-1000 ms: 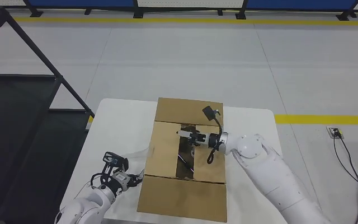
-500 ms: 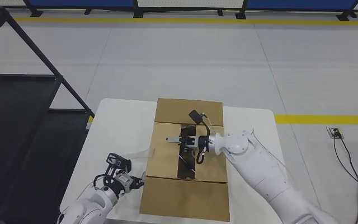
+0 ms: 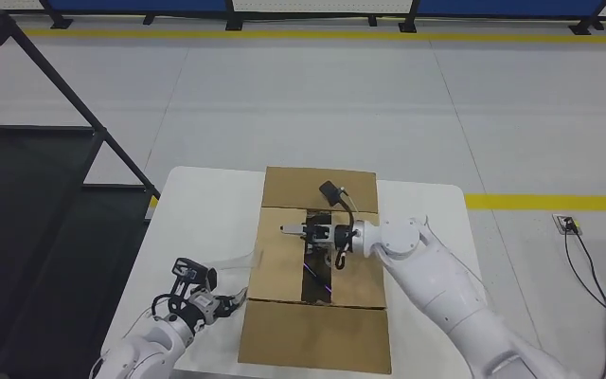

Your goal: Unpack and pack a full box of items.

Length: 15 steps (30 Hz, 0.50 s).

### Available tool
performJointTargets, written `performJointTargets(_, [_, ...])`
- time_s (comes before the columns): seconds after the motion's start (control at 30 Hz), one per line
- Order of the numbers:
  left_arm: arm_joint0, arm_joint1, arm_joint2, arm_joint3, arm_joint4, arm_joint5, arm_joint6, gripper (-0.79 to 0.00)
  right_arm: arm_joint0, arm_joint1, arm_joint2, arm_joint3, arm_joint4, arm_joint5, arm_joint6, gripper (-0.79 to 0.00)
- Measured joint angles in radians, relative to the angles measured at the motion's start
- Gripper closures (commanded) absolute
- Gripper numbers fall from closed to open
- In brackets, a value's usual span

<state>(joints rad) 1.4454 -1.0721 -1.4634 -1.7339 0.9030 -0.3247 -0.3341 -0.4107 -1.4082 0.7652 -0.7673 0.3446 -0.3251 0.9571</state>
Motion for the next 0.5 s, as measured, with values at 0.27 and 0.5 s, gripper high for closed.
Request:
performJointTargets(0.27, [0.04, 0.006, -0.055, -0.045, -0.014, -0.029, 0.026, -0.785, 0.009, -0.012, 0.026, 0.019, 0.072, -0.041, 0.051, -0.785])
performJointTargets(0.5, [0.089, 0.013, -0.109, -0.083, -0.039, -0.135, 0.074, -0.785, 0.013, -0.024, 0.031, 0.009, 0.087, -0.062, 0.052, -0.785])
